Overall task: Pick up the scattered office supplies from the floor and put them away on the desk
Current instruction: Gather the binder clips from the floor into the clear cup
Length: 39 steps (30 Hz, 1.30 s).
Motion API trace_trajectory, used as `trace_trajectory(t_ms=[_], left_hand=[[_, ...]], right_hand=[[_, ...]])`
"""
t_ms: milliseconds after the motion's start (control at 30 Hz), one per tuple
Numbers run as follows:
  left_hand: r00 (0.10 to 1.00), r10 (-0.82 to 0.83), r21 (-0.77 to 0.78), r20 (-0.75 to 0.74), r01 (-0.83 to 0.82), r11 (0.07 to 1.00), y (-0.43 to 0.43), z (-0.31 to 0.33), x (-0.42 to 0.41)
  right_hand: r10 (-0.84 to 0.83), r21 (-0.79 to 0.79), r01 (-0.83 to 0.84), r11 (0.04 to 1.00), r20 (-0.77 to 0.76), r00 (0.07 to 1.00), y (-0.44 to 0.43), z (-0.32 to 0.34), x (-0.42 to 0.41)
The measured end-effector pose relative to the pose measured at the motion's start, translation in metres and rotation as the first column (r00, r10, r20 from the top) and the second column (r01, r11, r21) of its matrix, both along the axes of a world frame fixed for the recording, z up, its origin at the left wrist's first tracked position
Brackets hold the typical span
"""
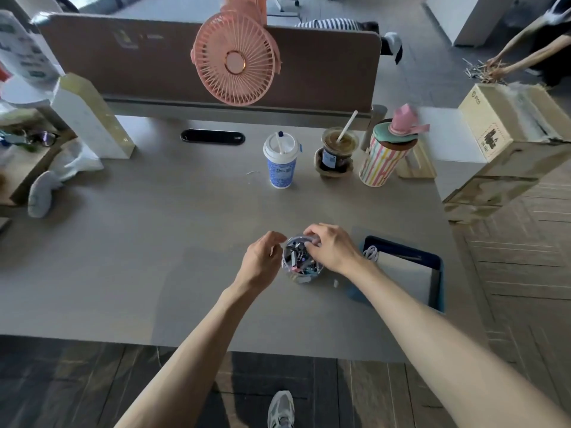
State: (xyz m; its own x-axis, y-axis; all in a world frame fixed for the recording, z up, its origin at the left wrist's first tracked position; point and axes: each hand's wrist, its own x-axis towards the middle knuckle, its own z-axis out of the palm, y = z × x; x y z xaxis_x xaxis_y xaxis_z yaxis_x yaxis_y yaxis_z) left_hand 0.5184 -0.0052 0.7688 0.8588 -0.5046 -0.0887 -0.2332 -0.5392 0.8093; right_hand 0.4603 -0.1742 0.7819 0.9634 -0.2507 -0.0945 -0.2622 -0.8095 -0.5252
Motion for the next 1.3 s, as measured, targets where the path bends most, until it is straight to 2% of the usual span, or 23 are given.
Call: trace_trajectory(t_ms=[200, 433, 533, 667, 867, 1033, 1133, 1200, 1300], left_hand=[[0.989, -0.094, 0.082, 0.111, 0.085, 0.993, 0.006, 0.008, -0.022], [0.961, -0.160, 0.133, 0.224, 0.132, 0.982, -0.011, 0.022, -0.088], [0.952, -0.200, 0.155, 0.231, 0.167, 0.974, -0.017, 0.027, -0.129], [0.914, -0.327, 0.169, 0.239, 0.292, 0.941, -0.028, 0.032, -0.189], [0.881, -0.432, 0.204, 0.191, 0.396, 0.896, -0.044, 0.028, -0.312], [0.797, -0.563, 0.157, 0.218, 0.541, 0.826, -0.048, -0.014, -0.420], [0.759, -0.640, 0.194, 0.116, 0.615, 0.764, -0.043, -0.055, -0.478], [0.735, -0.677, 0.233, -0.010, 0.661, 0.714, -0.039, -0.090, -0.509], [0.696, -0.701, 0.277, -0.156, 0.712, 0.645, -0.034, -0.170, -0.544]], right_hand=[[-0.042, 0.053, 0.037, 0.998, 0.104, 0.994, -0.002, 0.017, -0.031], [-0.099, -0.020, 0.107, 0.994, 0.242, 0.965, -0.017, 0.028, -0.136], [-0.111, -0.020, 0.120, 0.993, 0.260, 0.959, -0.019, 0.025, -0.182], [-0.168, 0.000, 0.175, 0.985, 0.278, 0.946, -0.019, 0.026, -0.250], [-0.312, 0.032, 0.316, 0.948, 0.284, 0.907, -0.021, 0.021, -0.403], [-0.446, 0.080, 0.439, 0.895, 0.177, 0.877, -0.020, -0.024, -0.530], [-0.538, 0.125, 0.531, 0.838, 0.034, 0.842, -0.006, -0.066, -0.595], [-0.575, 0.134, 0.580, 0.804, -0.077, 0.815, 0.005, -0.101, -0.631], [-0.628, 0.155, 0.647, 0.746, -0.159, 0.762, 0.017, -0.174, -0.674]])
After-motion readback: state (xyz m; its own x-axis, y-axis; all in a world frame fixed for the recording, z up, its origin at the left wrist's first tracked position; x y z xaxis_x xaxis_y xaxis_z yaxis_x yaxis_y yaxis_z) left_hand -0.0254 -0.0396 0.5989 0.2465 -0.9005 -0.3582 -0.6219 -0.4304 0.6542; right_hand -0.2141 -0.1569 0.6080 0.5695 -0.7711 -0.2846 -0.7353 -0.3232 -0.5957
